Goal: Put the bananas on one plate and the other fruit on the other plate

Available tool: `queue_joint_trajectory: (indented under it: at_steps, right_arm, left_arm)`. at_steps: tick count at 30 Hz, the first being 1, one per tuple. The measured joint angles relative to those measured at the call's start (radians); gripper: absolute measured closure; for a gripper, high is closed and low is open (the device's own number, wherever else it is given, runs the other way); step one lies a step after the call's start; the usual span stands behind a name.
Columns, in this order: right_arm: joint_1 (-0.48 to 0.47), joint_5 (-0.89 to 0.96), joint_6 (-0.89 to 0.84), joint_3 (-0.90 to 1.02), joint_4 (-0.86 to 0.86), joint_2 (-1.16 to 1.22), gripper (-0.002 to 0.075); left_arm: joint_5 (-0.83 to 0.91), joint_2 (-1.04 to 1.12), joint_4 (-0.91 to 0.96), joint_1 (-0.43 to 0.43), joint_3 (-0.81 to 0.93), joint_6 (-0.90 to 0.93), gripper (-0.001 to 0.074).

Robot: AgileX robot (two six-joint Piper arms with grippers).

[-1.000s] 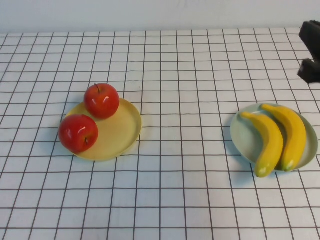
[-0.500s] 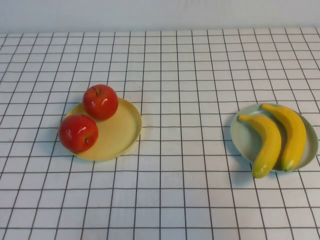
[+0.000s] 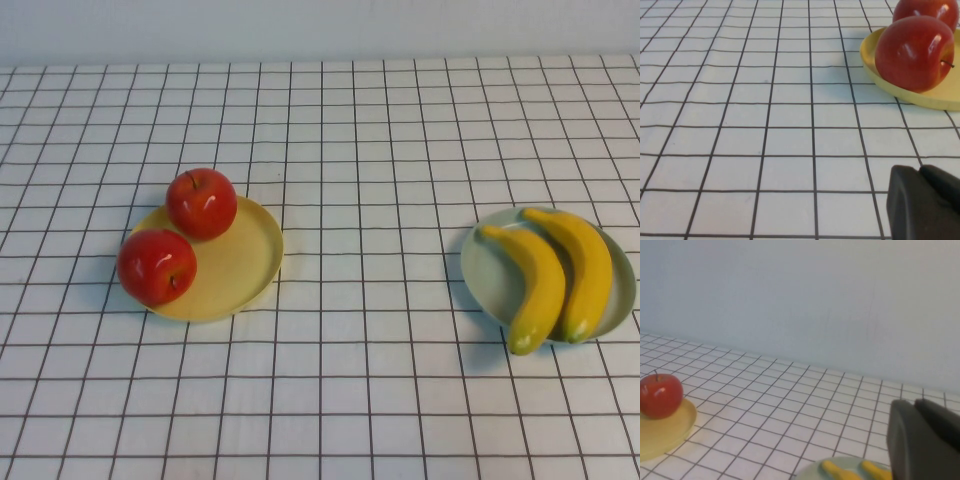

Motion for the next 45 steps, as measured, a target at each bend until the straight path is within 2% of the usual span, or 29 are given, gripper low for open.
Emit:
queue_joint_trajectory:
  at_steps: [10,18,25,29,33,39,45]
  right_arm:
    - [-0.027,0.199,0.0,0.027,-0.052,-0.229,0.074]
    - [-0.178,0.203,0.0,0.168,-0.009,-0.398,0.074]
    - [-0.184,0.218,0.0,0.2,0.022,-0.4,0.074]
    - [-0.184,0.218,-0.009,0.225,0.128,-0.4,0.074]
    - [-0.184,0.221,-0.153,0.278,0.339,-0.4,0.074]
    - [-0.188,0.226,-0.287,0.312,0.489,-0.4,0.074]
    - [-0.294,0.281,-0.393,0.314,0.568,-0.4,0.074]
  left_arm:
    - [0.0,0.0,0.0,0.0,0.0,0.0,0.0734]
    - [0.0,0.0,0.0,0.0,0.0,0.0,0.0734]
    - [0.0,0.0,0.0,0.0,0.0,0.0,0.0734]
    - [0.0,0.0,0.0,0.0,0.0,0.0,0.0734]
    - [0.0,0.0,0.0,0.0,0.0,0.0,0.0734]
    - [0.0,0.0,0.0,0.0,0.0,0.0,0.0734]
    - [0.0,0.0,0.0,0.0,0.0,0.0,0.0734]
